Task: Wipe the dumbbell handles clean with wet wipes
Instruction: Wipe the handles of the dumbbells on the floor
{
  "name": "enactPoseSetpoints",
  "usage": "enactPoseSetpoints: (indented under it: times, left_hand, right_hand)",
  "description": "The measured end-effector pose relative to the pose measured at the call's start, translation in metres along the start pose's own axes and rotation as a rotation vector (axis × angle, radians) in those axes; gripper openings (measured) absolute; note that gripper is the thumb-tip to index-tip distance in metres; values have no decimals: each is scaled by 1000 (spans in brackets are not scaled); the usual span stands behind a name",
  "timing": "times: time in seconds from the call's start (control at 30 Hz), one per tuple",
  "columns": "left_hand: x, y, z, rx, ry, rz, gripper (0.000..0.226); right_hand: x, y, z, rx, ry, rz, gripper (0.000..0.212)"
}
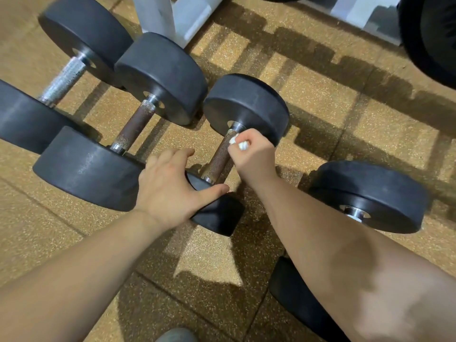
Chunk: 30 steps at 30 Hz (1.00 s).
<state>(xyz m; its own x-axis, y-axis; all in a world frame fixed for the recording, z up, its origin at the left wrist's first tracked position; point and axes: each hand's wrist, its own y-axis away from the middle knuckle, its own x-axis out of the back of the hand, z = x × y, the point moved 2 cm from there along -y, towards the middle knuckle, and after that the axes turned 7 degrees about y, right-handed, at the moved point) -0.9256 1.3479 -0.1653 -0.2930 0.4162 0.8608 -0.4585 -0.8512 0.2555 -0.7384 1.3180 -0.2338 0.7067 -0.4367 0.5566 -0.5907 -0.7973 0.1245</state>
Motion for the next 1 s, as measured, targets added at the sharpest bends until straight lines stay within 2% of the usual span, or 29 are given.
enactPoseSetpoints:
  times: [0.07,0.17,0.23,0.3,0.37,0.43,0.5,0.6,0.63,0.7,0.73,0.8,0.87,0.93,1.0]
  left_hand:
    - [1,-1,-3,1,32,-5,111]
    - [1,-4,-6,1,71,-1,113]
    - [2,-5,-10,-3,83,1,115]
    - [1,-8,-14,-8,92,-6,117]
    - [2,-10,-18,-14,108,-15,119]
    - [3,-12,-21,-13,132,-19,117]
    - [4,-13,-23,-4,159,-26,116]
    - [7,-15,-27,13,213,-30,118]
    - [7,-16,-29,16,222,-30,119]
    - [7,-17,-32,18,233,-30,117]
    - [7,-18,-33,16,232,-29,115]
    - [6,-17,-33,5,224,-26,113]
    - [6,-17,-33,-2,216,-23,113]
    - [6,-17,-32,-4,215,-16,117]
    - [6,-17,-31,-3,213,-11,121]
  right_hand:
    - [0,2,1,26,24,-11,6]
    - [-7,25,2,97,163,-213,7]
    - [-8,31,4,163,163,-259,7]
    - [-7,18,2,179,125,-188,8]
    - [-6,-1,3,110,104,-57,15]
    - [-9,-6,2,30,78,-23,16]
    - [-12,4,2,92,91,-84,14]
    - [-14,29,1,191,134,-315,11]
    - [-13,30,2,225,150,-346,11]
    - [-13,18,-2,299,174,-272,10]
    - [-14,9,-3,276,176,-206,11]
    - [-13,-8,-4,118,173,-78,13]
    - [-14,-7,-3,76,141,-34,13]
    - [-12,10,-5,150,120,-164,11]
    - [-10,26,-7,188,197,-422,14]
